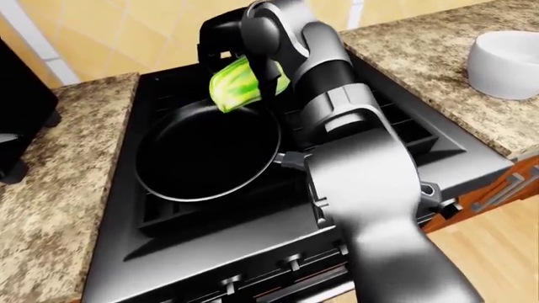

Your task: Pick the zucchini from the pan and place it in the bowl.

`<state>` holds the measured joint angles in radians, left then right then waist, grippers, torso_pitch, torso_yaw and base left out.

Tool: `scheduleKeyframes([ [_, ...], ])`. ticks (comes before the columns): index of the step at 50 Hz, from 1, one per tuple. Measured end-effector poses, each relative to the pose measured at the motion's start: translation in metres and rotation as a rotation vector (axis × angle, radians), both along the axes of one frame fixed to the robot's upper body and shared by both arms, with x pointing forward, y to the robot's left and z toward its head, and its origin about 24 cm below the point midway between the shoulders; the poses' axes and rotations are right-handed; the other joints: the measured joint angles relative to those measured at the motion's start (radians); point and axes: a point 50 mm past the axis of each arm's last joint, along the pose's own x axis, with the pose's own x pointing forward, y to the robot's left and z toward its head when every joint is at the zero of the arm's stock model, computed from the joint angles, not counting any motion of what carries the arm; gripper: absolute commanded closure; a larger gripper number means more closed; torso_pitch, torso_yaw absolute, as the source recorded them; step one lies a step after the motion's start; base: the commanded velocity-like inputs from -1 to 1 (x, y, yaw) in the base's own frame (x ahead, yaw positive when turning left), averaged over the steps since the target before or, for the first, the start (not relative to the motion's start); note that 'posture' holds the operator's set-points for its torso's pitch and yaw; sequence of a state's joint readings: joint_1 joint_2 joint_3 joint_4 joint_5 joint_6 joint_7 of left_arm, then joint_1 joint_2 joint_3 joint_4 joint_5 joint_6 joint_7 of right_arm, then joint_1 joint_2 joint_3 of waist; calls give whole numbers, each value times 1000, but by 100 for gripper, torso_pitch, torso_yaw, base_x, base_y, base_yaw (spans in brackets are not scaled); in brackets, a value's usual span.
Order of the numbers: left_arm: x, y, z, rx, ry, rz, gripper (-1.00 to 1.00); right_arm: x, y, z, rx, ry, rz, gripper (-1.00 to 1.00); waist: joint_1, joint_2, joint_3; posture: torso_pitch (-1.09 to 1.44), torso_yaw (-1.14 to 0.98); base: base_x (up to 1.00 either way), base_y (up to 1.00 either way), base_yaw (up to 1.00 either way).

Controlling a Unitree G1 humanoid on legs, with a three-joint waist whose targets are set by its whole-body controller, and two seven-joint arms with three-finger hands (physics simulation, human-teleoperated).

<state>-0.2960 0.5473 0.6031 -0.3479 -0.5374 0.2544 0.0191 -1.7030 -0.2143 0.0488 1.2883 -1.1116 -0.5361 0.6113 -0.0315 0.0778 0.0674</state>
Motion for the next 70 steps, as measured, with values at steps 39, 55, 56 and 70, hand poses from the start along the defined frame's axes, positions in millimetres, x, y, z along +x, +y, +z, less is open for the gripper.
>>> scheduleKeyframes([
  [39,0,4,-3,-12,21,16,-100,-2,1,14,126,68,-21,100,7,-37,-13,0,0,0,0,-8],
  [55,-2,1,5,13,-14,3,-100,-2,-6,21,140,58,-44,100,12,39,0,0,0,0,0,-8],
  [56,-3,3,4,9,-13,12,-100,-2,-2,20,140,57,-32,100,18,28,5,0,0,0,0,-9],
  [70,-3,3,4,3,-10,19,-100,-8,1,35,151,16,-8,100,19,-72,-18,0,0,0,0,-17],
])
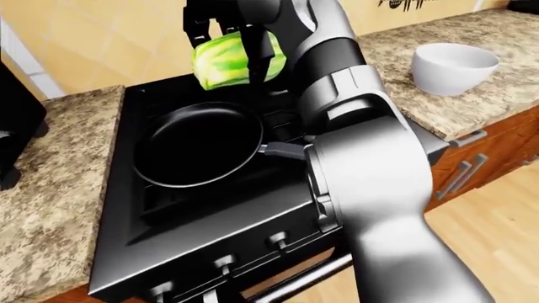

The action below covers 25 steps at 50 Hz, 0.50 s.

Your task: Pick the zucchini from the pan and place it in the bowl.

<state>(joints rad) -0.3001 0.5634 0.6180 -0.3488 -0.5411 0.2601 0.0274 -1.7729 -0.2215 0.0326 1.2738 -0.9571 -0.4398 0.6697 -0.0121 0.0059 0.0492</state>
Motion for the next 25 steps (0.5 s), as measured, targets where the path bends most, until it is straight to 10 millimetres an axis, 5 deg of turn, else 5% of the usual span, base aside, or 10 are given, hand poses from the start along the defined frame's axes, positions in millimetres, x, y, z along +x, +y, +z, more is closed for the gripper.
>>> scheduleKeyframes([
  [1,0,-1,1,4,-4,-2,-100,0,-1,0,0,3,-4,100,-1,-17,-4,0,0,0,0,-20],
  [5,3,-7,-3,4,9,-34,-100,6,-13,-9,-4,40,-46,100,-21,8,3,0,0,0,0,-19],
  [14,-1,-4,3,16,-13,-21,-100,4,-10,-3,-3,26,-44,100,-10,124,16,0,0,0,0,-18],
  [19,0,1,-4,-10,12,4,-100,2,-1,-7,-14,31,-8,100,-7,84,9,0,0,0,0,-11],
  [25,-1,-1,1,7,-5,-3,-100,-1,-4,4,-5,-5,-11,100,8,19,31,0,0,0,0,0],
])
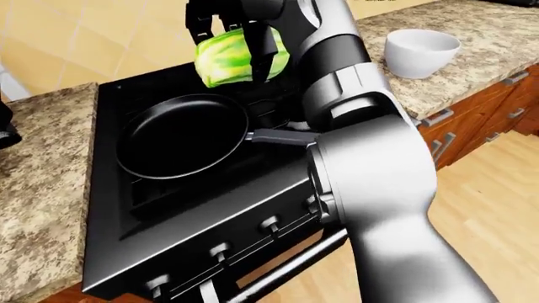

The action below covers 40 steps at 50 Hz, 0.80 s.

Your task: Pick the zucchini from the pan and place it in the bowl.

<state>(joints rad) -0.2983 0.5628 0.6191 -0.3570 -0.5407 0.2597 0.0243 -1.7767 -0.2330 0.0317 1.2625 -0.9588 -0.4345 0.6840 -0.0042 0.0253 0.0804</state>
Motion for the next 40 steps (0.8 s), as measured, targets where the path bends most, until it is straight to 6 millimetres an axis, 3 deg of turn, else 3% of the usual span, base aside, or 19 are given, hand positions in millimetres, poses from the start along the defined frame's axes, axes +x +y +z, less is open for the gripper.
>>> scheduleKeyframes([
  [1,0,0,0,-1,-2,-2,-100,0,0,-1,-2,2,1,100,4,-10,-3,0,0,0,0,0],
  [7,3,-2,-5,-9,25,-17,-100,7,-6,-17,-21,69,-29,100,-14,34,4,0,0,0,0,0],
  [13,1,-2,1,2,0,-15,-100,5,-7,-9,-6,48,-29,100,-26,51,-3,0,0,0,0,0],
  [19,1,-2,0,0,3,-15,-100,2,-4,-2,10,22,-13,100,-31,51,-11,0,0,0,0,0],
  [40,-7,-2,14,9,-21,-10,-100,4,-8,-6,8,40,-24,100,-31,43,-7,0,0,0,0,0],
])
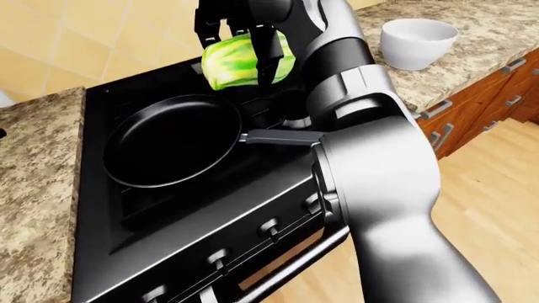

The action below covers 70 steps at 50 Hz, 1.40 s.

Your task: Pick the zucchini from the pan and place it in the bowl.

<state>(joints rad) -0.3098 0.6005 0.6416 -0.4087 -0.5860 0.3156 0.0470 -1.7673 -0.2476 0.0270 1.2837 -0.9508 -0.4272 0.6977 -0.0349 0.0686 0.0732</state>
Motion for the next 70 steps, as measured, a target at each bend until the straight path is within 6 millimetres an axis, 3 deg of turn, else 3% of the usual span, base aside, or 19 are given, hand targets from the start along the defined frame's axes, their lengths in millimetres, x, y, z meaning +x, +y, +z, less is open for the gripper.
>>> scheduleKeyframes([
  [8,0,1,1,-4,-3,2,-100,1,-1,-1,3,7,-3,100,-1,1,2,0,0,0,-1,0],
  [13,0,4,0,-13,3,13,-100,1,2,-4,-1,21,2,100,20,-12,-19,0,0,0,-12,0],
  [15,0,4,0,-15,3,19,-100,-1,3,0,4,8,13,100,19,-25,-23,0,0,0,-12,0],
  [18,-1,1,3,0,-13,12,-100,-3,1,8,18,-15,11,100,17,-66,-25,0,0,0,-12,0],
  [23,2,-5,0,6,-1,-25,-100,0,-11,8,37,-4,-30,100,-4,-26,-27,0,0,0,-13,0],
  [27,1,-3,0,4,3,-15,-100,2,-10,1,28,19,-30,100,16,10,-7,0,0,0,-13,0],
  [30,-1,-1,2,6,-12,-4,-100,2,-7,1,24,18,-21,100,23,55,-1,0,0,0,-14,0],
  [35,-2,5,-2,-16,5,21,-100,0,2,-3,13,27,11,100,28,29,-15,0,0,0,-13,0],
  [39,-1,3,-1,-9,2,13,-100,-2,0,6,23,0,8,100,24,-5,-18,0,0,0,-14,0],
  [45,-2,1,3,-2,-12,8,-100,-4,-1,12,34,-20,10,100,20,-77,-30,0,0,0,-13,0],
  [50,1,-3,-1,2,7,-20,-100,2,-12,1,27,25,-34,100,18,-39,-19,0,0,0,-14,0],
  [54,-1,-2,2,4,-8,-6,-100,1,-9,4,26,19,-27,100,27,2,-6,0,0,0,-14,0],
  [58,-2,-3,3,11,-17,-8,-100,0,-8,6,32,7,-18,100,21,57,-11,0,0,0,-13,0],
  [60,-2,0,2,4,-12,1,-100,-1,-4,5,32,6,-4,100,29,39,-9,0,0,0,-13,0],
  [64,-1,4,-2,-15,10,17,-100,0,0,-1,17,27,7,100,25,24,-19,0,0,0,-13,0],
  [70,-2,2,1,-4,-4,13,-100,-3,-2,10,28,-6,5,100,25,-41,-20,0,0,0,-15,0],
])
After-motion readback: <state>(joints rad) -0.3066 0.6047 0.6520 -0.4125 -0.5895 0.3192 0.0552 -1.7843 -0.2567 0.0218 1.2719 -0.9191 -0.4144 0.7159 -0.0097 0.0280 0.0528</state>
